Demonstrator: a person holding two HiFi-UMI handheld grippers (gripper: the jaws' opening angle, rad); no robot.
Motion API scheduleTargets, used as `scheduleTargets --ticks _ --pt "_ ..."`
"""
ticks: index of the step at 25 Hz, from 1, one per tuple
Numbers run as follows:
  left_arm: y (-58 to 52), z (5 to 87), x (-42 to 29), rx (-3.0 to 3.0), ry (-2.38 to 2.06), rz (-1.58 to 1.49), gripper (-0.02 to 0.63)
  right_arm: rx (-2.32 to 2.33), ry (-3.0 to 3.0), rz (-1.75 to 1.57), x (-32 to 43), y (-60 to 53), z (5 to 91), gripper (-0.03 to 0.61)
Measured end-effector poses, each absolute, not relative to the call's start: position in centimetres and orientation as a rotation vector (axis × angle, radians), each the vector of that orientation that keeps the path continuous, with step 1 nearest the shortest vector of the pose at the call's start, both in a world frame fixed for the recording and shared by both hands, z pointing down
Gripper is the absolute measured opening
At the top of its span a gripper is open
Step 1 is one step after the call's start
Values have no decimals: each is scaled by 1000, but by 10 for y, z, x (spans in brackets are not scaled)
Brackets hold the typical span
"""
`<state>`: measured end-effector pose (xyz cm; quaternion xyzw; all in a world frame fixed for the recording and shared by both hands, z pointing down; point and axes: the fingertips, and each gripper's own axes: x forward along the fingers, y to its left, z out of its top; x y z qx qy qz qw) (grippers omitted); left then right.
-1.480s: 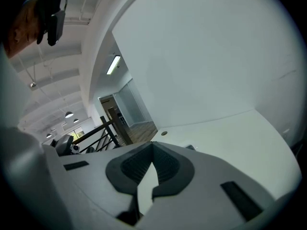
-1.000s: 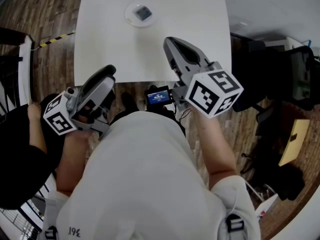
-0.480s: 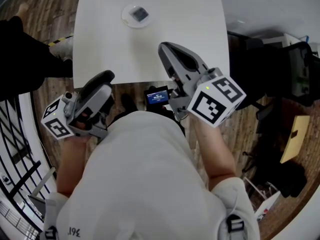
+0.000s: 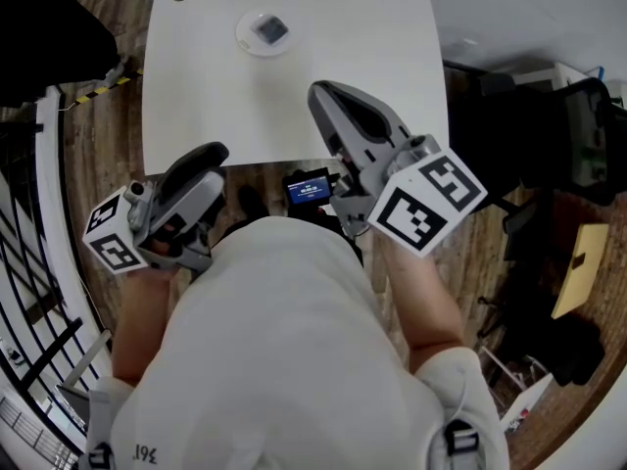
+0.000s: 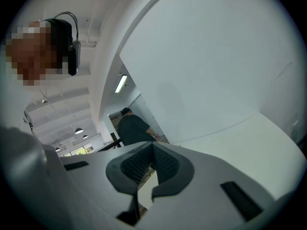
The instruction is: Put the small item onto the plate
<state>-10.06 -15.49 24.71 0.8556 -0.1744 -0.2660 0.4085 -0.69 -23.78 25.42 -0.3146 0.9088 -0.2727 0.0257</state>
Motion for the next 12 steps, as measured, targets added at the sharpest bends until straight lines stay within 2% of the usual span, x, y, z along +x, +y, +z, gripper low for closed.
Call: scheduleTargets --ticks 8,10,12 --pt "-150 253 -98 2112 -446 -688 178 -996 2819 -832 -5 -239 256 2" --pt "-149 254 -97 2099 -432 -703 123 -1001 2824 -828 -4 -239 257 2" --pt "-147 254 -95 2093 -412 -707 109 -1006 2829 -828 -4 -239 259 2"
